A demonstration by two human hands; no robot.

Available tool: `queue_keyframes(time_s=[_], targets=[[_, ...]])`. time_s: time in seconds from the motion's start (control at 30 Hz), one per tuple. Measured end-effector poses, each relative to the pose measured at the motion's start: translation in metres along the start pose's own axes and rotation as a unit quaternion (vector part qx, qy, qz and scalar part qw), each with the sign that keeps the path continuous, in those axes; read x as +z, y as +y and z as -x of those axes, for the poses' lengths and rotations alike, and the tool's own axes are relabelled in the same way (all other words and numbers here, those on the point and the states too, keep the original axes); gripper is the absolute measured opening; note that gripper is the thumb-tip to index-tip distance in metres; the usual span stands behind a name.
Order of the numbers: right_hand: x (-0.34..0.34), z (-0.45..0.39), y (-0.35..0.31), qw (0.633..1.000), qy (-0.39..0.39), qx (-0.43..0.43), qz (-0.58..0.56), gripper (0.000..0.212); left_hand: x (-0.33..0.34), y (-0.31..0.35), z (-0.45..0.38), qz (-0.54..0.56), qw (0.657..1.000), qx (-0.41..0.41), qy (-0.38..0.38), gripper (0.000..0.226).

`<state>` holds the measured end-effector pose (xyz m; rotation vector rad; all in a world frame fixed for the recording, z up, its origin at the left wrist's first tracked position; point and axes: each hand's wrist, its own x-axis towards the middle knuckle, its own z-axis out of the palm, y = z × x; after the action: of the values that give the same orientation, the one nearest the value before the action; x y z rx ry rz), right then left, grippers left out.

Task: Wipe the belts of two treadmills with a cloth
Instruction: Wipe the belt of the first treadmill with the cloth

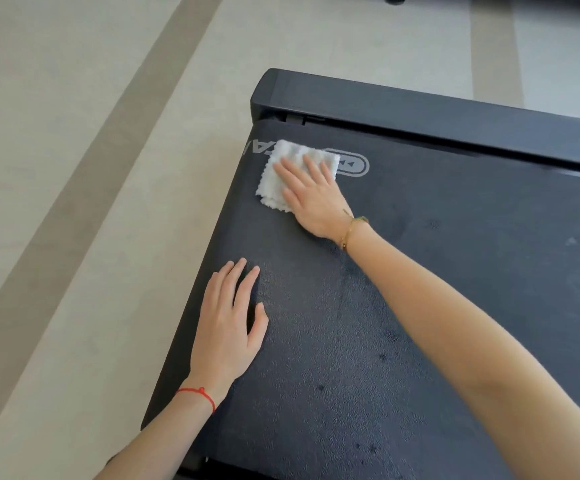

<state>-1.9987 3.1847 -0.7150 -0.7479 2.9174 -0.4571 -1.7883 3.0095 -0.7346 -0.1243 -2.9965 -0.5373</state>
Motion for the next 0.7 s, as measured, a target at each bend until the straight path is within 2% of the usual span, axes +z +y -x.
queue_keyframes(time_s=[0.07, 0.1, 0.23, 0.3, 0.37, 0.5, 0.57, 0.7], targets=[[0.000, 0.004, 0.009, 0.999, -0.010, -0.041, 0.016, 0.051, 0.000, 0.000, 0.000, 0.002, 1.000, 0.006, 0.004, 0.052], [-0.003, -0.003, 0.017, 0.999, -0.005, -0.033, 0.035, 0.051, 0.000, 0.000, 0.001, 0.002, 1.000, 0.006, 0.006, 0.052], [-0.020, -0.051, 0.037, 0.993, -0.002, 0.117, 0.023, 0.055, -0.001, 0.002, 0.001, 0.002, 1.000, 0.001, 0.001, 0.052], [-0.019, -0.061, 0.022, 0.991, -0.011, 0.134, 0.015, 0.056, -0.002, 0.002, 0.000, 0.001, 1.000, 0.000, 0.001, 0.051], [-0.014, -0.054, 0.003, 0.996, -0.017, 0.083, 0.041, 0.056, -0.002, 0.002, 0.000, -0.002, 1.000, -0.001, -0.001, 0.052], [-0.003, -0.018, -0.012, 0.995, -0.040, -0.073, 0.050, 0.055, -0.002, 0.002, 0.000, -0.007, 1.000, 0.004, -0.003, 0.052], [-0.008, -0.022, -0.003, 0.993, -0.047, -0.087, 0.066, 0.057, -0.002, 0.003, 0.000, -0.010, 1.000, 0.001, -0.005, 0.052], [-0.023, -0.068, 0.011, 0.996, -0.047, 0.055, 0.049, 0.059, -0.004, 0.004, 0.000, -0.008, 1.000, -0.006, -0.007, 0.052]])
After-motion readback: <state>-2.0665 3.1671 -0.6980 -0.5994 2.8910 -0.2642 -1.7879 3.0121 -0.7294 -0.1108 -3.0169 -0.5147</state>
